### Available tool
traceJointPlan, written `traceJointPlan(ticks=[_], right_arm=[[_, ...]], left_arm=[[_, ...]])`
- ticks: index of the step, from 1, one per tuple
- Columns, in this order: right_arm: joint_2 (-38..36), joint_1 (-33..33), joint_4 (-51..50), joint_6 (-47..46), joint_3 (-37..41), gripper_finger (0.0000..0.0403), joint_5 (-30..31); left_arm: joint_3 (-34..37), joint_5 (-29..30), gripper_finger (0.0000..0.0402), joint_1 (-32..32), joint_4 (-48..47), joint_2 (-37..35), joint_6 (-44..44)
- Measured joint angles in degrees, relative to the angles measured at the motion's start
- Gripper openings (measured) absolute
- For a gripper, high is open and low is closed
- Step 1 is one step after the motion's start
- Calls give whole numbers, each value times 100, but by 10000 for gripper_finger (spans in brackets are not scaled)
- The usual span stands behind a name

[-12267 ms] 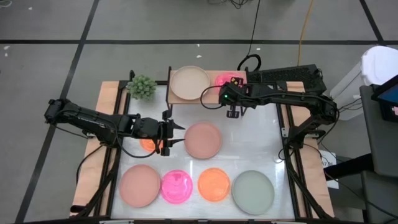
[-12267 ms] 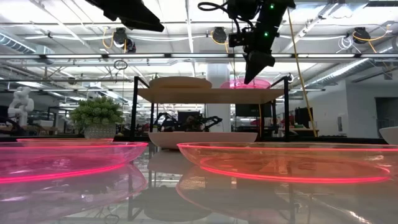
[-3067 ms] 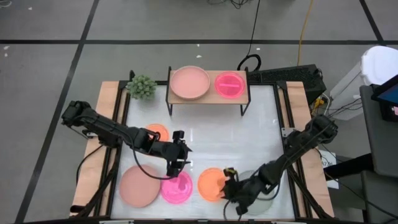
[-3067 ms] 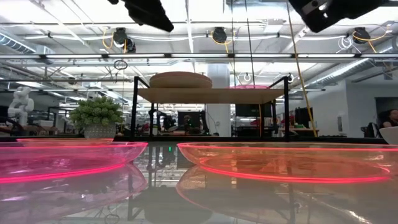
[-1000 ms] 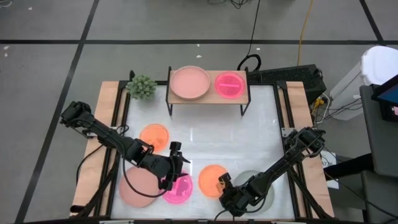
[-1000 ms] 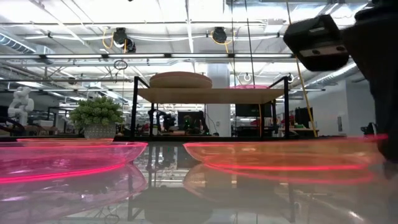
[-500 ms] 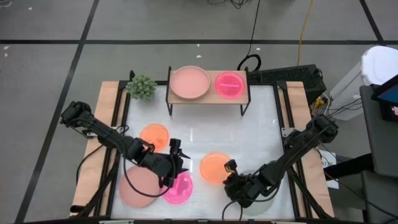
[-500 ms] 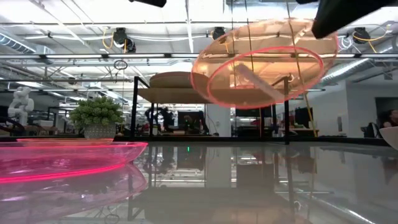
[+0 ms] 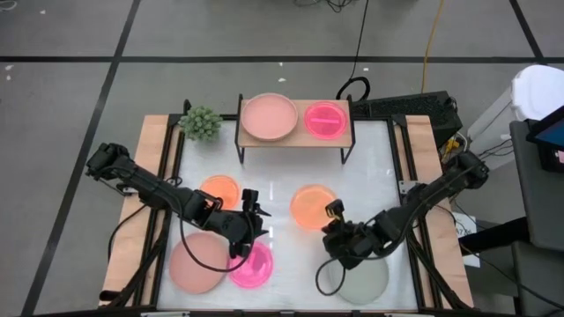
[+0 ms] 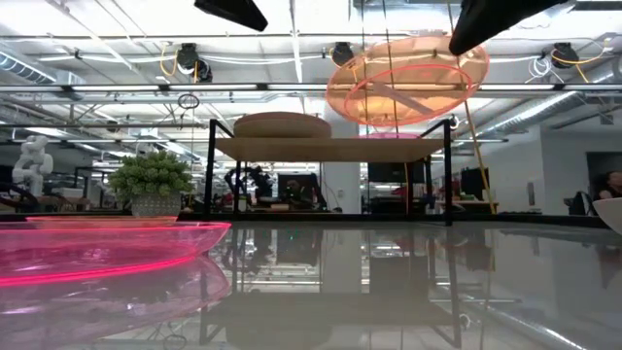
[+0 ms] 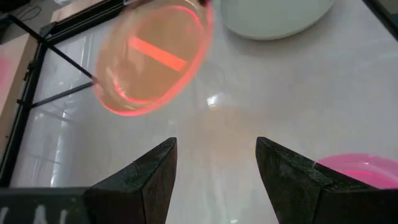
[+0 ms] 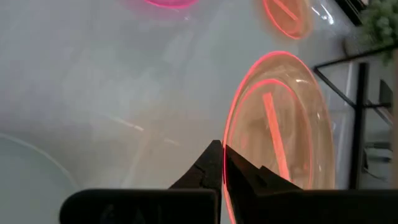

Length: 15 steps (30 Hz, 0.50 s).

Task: Place and stack plates onto a shelf
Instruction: Stack the bottom orange plate on top of the pink transparent plate

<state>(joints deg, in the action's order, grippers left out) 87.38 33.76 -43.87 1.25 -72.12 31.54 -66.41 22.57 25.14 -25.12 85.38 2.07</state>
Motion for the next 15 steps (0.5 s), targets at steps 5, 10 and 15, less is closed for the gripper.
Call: traceJointPlan(ticks=[5,10,15], right_arm=[[-179,-302,-189,337,0,0,3],[-367,-609,-247,713,0,0,3],[-594,-950,-322,1030,0,0,-2]], left_arm=[[0,0,225,-39,-168,0,-10],[0,0,225,-39,-238,0,-22],[0,0,225,-50,-260,0,0]])
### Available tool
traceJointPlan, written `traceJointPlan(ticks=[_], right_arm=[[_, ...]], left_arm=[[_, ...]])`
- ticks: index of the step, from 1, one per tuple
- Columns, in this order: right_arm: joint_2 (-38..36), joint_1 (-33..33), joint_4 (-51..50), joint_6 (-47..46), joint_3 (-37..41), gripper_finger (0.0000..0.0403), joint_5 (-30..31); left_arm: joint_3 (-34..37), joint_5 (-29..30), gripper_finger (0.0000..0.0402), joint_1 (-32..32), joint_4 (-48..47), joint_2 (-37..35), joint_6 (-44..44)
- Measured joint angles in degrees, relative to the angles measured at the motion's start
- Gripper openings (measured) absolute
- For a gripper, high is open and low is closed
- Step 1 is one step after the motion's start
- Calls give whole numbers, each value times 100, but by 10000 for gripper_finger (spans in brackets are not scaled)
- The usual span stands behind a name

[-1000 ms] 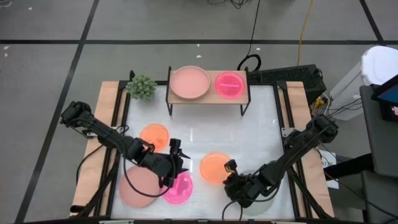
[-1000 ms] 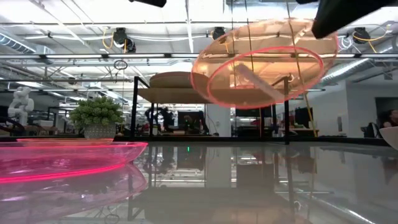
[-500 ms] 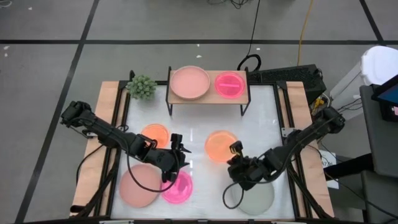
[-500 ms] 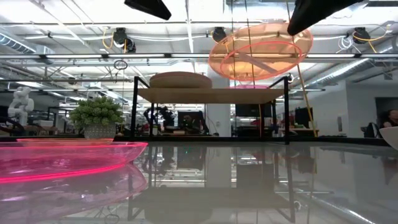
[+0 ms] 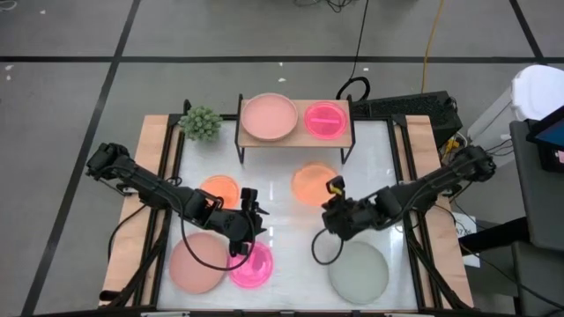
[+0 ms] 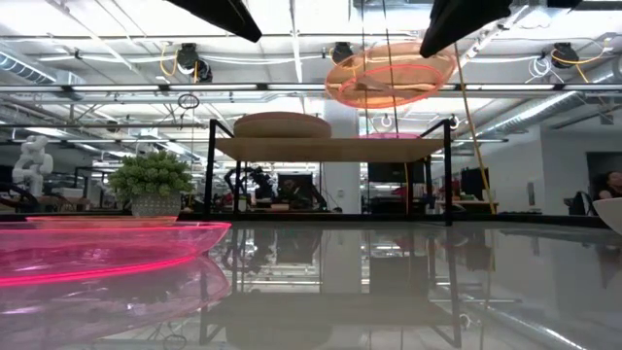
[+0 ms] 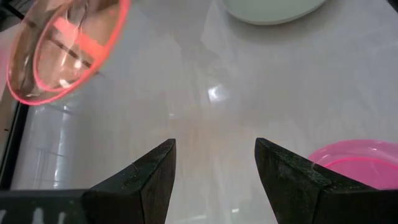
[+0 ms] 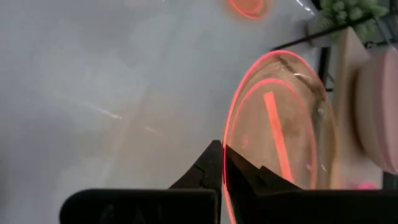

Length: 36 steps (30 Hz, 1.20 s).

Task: Place and stack plates onto a shelf
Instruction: Stack the bottom orange plate on top of the pink transparent plate

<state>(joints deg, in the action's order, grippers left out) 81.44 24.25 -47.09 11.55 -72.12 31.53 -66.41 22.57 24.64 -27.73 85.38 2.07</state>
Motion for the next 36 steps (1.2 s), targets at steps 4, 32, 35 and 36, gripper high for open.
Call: traceJointPlan(ticks=[4,32,35,36], right_arm=[[-212,-305,-76,262,0,0,-2],[-852,-3203,143,2238,-4,0,-664],[-842,-3457,173,2279,-4,0,-910],[-823,-3524,206,2304,-4,0,-944]], left_arm=[[0,0,225,-71,4,0,29],[933,-17,225,-507,879,0,-140],[933,-17,225,-507,879,0,-154],[933,-17,225,-507,879,0,-153]])
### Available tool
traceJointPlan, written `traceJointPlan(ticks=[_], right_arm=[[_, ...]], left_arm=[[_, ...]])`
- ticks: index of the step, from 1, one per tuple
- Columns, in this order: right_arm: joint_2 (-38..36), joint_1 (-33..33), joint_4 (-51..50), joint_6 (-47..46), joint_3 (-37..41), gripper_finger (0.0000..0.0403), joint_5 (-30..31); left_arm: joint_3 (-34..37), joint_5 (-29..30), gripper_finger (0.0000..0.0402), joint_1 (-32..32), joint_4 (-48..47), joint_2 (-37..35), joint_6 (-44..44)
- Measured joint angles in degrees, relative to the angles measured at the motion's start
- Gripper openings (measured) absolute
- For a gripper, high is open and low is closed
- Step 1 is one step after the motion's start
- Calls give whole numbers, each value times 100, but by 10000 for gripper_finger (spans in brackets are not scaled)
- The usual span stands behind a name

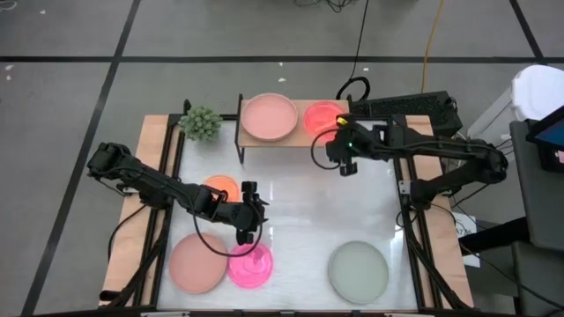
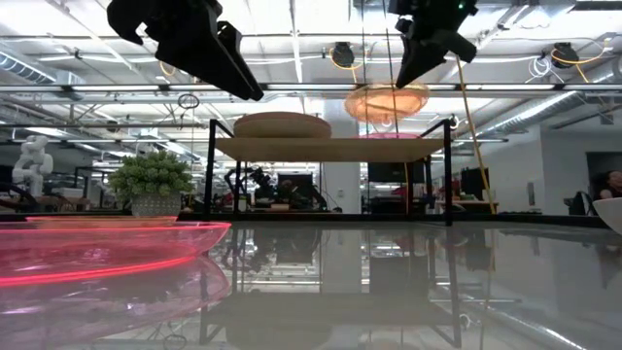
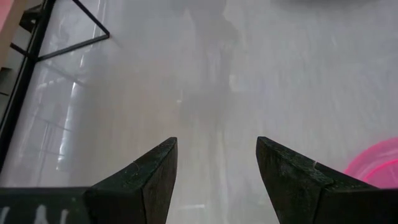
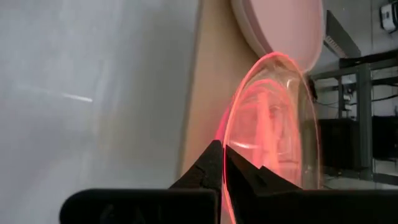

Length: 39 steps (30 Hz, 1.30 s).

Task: Place and stack plates onto a shelf
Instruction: Stack the bottom orange plate on top of the pink transparent plate

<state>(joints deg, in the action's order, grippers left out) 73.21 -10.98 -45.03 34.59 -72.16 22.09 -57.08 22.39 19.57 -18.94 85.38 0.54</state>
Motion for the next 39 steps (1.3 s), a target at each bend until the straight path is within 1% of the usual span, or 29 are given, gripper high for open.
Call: traceJointPlan(ticks=[6,17,27,32,39], right_arm=[[172,-448,119,191,0,0,-424],[587,-974,154,362,0,0,-442],[614,-1084,234,426,0,0,-450],[613,-1084,369,430,2,0,-657],[612,-1086,465,467,2,0,-608]], left_arm=[[0,0,225,0,0,0,-24],[0,-37,225,0,-2,0,-61],[0,-42,225,1,-4,0,-39],[0,-44,225,4,-4,0,-26],[0,-44,225,2,-6,0,-28]])
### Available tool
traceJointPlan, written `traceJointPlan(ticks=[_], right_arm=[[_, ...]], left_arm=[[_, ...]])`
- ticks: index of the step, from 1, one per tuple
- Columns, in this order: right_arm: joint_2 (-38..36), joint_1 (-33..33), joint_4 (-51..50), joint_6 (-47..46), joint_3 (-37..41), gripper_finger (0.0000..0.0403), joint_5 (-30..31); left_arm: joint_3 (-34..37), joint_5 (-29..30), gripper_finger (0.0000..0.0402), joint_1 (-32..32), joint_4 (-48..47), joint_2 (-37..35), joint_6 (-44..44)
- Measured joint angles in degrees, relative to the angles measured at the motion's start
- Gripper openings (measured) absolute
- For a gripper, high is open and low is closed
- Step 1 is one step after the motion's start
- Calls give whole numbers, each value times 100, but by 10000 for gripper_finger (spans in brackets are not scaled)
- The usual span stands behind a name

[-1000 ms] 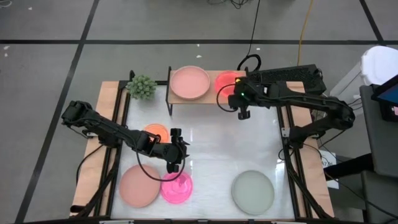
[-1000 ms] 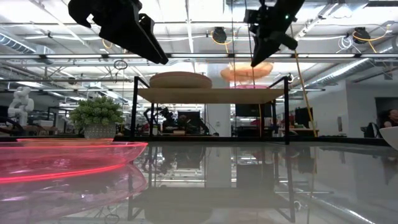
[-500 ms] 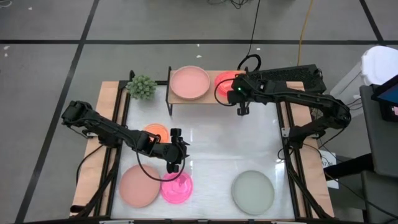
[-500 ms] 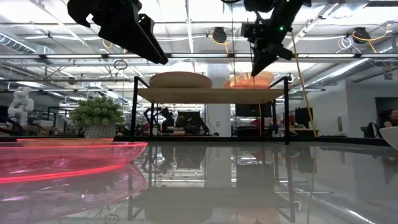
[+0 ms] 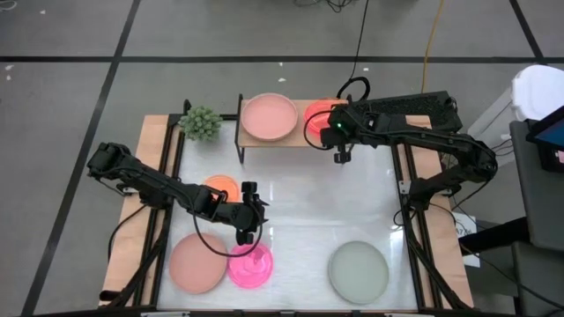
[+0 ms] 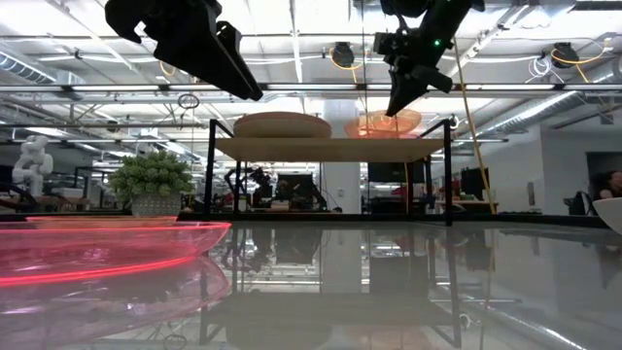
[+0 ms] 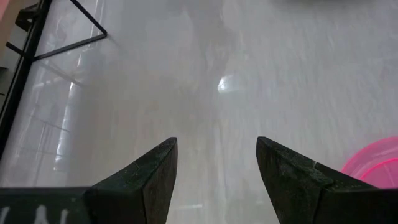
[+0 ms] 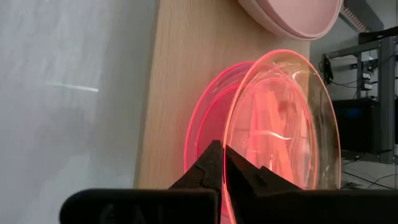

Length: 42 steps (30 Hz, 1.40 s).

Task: Place and stack plates onto a shelf
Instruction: Stack the bottom orange plate on top of the pink transparent plate, then stack the light brown plate on top of the light brown plate

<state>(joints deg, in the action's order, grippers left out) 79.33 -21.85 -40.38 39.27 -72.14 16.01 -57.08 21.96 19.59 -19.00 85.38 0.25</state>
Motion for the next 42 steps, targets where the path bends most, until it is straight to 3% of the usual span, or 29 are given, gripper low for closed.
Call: traceJointPlan(ticks=[10,27,32,42], right_arm=[[0,-111,-9,-92,0,3,-2],[-21,-72,242,-209,4,82,-123],[-301,330,183,-818,4,89,-120],[-672,1811,-7,-2064,4,89,-131]], left_arm=[[0,-5,225,-2,-1,0,-33],[-2,-107,225,-2,-8,0,-87],[-2,-201,225,1,-146,0,-259],[-2,-579,225,243,-754,0,-738]])
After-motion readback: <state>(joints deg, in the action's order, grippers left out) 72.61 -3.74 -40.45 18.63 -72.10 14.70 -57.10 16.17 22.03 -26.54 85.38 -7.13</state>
